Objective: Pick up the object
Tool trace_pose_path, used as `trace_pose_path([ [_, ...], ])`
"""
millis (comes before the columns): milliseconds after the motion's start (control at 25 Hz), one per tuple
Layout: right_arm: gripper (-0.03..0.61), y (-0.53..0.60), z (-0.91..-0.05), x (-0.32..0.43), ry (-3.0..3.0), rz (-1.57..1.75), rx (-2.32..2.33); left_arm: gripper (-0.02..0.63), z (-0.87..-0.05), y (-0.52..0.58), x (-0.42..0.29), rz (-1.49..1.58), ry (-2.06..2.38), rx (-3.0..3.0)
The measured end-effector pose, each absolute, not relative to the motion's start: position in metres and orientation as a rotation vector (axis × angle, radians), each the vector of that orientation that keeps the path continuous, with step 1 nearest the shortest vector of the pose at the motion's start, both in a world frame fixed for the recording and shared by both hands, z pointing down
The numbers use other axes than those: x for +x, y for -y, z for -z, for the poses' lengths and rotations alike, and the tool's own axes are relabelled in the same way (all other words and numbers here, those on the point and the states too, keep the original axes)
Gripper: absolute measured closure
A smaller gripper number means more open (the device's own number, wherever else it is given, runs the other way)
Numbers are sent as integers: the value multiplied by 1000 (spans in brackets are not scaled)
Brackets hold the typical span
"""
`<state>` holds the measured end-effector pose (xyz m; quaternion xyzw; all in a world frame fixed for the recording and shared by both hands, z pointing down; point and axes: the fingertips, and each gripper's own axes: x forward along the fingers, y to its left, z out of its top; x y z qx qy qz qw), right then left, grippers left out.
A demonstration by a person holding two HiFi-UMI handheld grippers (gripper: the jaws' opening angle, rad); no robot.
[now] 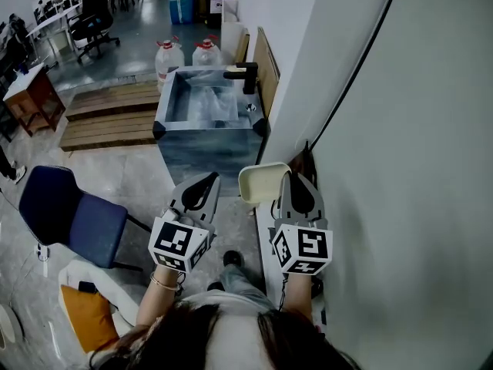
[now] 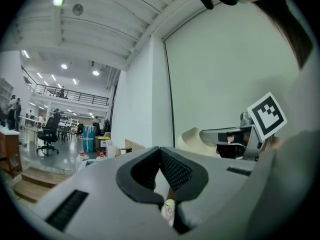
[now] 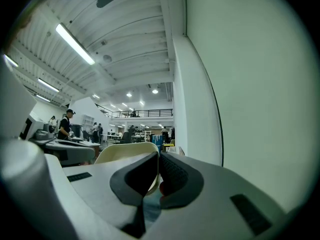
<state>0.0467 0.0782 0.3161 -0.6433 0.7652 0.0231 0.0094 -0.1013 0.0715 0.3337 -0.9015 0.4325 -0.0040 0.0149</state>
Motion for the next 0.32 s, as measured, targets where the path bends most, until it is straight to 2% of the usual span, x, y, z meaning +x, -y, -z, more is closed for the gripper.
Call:
trace_pose_path([
  [320,546,-62,-318,48,-2400,-59,-2011,606,-334,-55,-95,23,-1326,-2815],
])
